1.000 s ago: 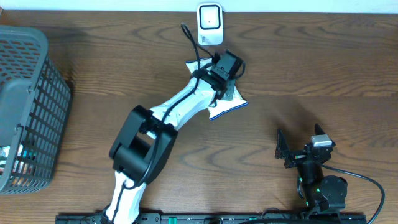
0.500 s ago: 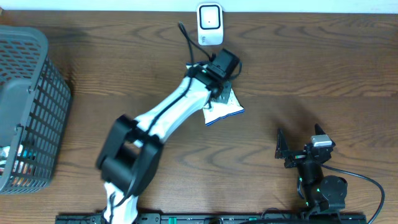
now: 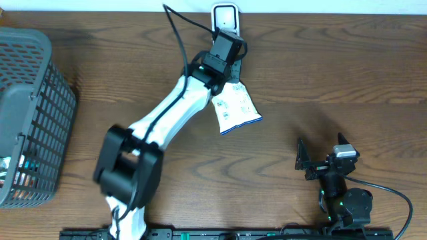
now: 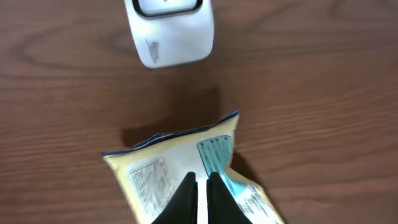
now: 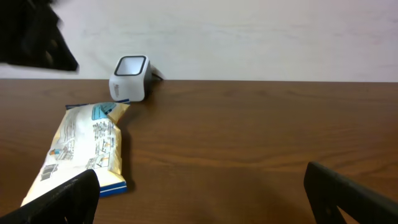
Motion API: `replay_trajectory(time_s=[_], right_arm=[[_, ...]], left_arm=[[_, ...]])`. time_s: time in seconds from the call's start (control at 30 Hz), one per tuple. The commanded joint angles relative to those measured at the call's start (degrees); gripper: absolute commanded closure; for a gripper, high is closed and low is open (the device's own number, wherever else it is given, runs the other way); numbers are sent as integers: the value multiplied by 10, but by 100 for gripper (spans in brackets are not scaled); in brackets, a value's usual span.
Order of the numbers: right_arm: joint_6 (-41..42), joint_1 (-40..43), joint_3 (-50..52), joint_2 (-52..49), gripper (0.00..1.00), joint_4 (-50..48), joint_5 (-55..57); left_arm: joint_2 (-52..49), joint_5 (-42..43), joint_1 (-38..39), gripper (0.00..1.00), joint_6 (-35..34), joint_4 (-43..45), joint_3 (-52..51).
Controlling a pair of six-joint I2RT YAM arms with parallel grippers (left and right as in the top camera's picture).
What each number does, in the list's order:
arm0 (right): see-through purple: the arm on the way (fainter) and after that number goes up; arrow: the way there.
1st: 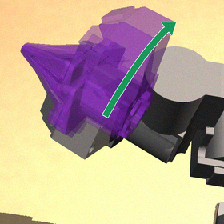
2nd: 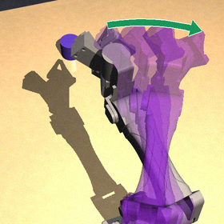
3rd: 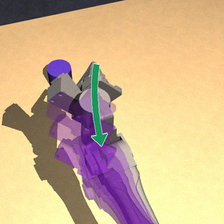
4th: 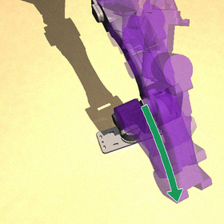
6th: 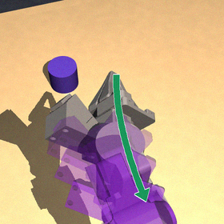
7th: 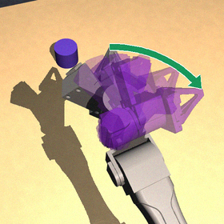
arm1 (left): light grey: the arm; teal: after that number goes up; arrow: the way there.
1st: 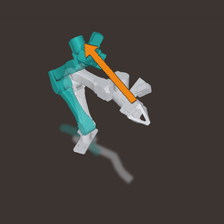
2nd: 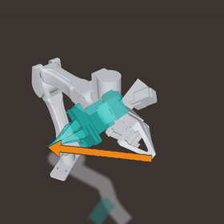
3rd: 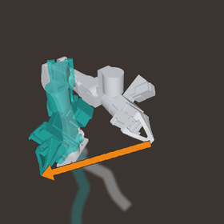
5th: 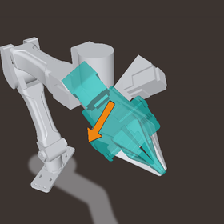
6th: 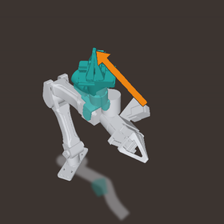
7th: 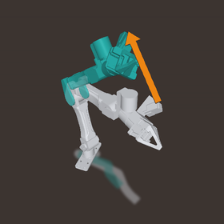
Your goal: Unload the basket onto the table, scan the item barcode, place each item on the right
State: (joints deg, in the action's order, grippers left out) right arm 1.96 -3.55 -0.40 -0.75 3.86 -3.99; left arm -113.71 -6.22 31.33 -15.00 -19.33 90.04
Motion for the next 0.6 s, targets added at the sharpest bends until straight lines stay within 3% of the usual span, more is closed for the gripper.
replay_trajectory(time_s=[0.0,0.2,0.57], right_arm=[[6,3,1,-1,1,2,5],[6,3,1,-1,1,2,5],[6,3,1,-1,1,2,5]], left_arm=[[-49,-6,-1,93,-1,20,-2],[-108,80,3,93,-1,57,-2],[-92,88,14,92,43,66,-1]])
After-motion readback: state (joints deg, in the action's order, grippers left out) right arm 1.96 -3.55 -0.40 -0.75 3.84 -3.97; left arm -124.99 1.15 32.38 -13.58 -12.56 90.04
